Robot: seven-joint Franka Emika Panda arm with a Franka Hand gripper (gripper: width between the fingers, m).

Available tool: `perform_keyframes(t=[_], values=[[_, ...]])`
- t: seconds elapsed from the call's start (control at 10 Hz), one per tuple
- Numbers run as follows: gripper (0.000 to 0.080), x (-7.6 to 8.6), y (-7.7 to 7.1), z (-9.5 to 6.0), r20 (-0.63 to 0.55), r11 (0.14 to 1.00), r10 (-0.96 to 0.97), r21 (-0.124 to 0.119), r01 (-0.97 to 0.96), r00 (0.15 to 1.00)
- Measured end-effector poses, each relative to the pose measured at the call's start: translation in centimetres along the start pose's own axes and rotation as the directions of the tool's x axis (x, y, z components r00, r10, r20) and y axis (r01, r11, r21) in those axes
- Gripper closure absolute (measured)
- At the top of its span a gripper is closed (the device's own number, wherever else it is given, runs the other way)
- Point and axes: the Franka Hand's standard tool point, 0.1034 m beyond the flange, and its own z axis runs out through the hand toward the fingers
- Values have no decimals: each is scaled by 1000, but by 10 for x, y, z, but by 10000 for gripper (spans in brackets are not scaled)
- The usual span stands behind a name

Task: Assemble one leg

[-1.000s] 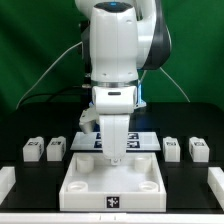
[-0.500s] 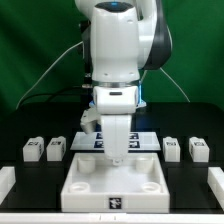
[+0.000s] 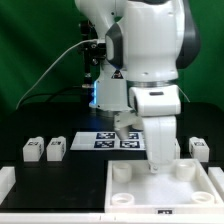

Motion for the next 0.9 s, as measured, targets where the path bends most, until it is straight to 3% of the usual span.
perform_keyframes(t=[0.4,0.7,0.9], values=[[742,11,0,6,26,997,24,70,-26,999],[694,10,0,6,25,997,24,68,-26,999],[345,10,0,6,25,997,25,68,-26,999]])
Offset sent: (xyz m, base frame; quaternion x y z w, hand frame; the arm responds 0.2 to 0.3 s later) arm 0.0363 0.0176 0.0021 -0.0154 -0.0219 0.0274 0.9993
